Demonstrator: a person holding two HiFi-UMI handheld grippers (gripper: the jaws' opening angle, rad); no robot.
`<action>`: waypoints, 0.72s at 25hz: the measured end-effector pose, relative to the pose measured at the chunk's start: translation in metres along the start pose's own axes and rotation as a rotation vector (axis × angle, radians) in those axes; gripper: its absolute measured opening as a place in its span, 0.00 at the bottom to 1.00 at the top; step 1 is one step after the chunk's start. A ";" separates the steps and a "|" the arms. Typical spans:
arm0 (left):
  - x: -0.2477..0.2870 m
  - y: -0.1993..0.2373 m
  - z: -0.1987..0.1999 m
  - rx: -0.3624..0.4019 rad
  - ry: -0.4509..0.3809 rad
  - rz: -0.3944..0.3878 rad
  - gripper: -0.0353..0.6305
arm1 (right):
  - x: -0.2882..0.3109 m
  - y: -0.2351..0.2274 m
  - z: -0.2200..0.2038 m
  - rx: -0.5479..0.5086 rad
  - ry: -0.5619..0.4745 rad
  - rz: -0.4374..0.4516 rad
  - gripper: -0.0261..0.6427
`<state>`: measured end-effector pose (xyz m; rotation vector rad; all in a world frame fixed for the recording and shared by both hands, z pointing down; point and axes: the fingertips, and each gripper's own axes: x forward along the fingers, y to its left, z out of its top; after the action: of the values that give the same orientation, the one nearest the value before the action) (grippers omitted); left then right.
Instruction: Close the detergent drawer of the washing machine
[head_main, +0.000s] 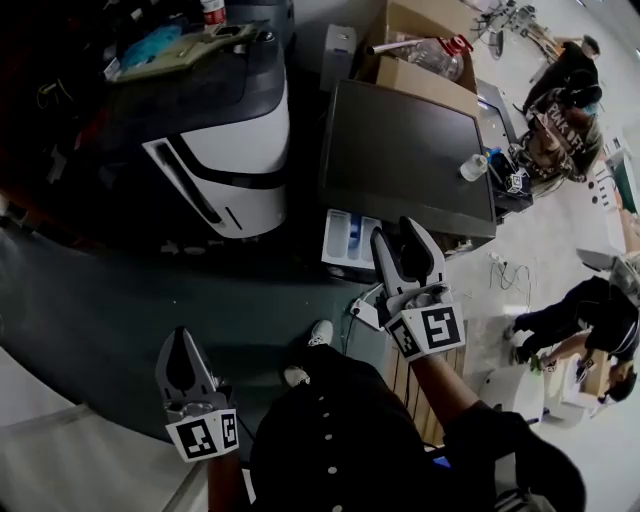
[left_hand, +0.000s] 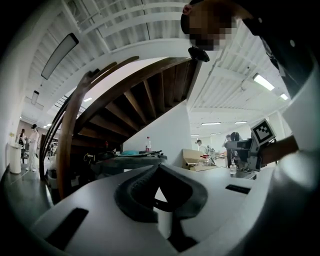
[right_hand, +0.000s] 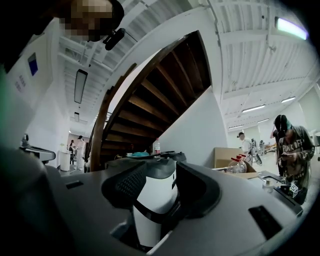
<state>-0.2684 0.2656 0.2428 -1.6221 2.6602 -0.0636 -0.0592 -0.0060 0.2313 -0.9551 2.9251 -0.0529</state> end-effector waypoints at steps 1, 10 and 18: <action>0.013 -0.006 0.001 -0.001 -0.002 -0.016 0.07 | 0.003 -0.009 0.000 0.006 -0.003 -0.016 0.31; 0.111 -0.063 0.017 0.025 -0.027 -0.216 0.07 | 0.025 -0.070 -0.006 0.005 -0.009 -0.137 0.31; 0.155 -0.092 0.011 0.026 -0.022 -0.347 0.07 | 0.021 -0.083 -0.054 0.017 0.062 -0.235 0.31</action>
<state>-0.2577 0.0856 0.2366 -2.0414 2.3203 -0.0853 -0.0315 -0.0846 0.2884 -1.3119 2.8459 -0.1202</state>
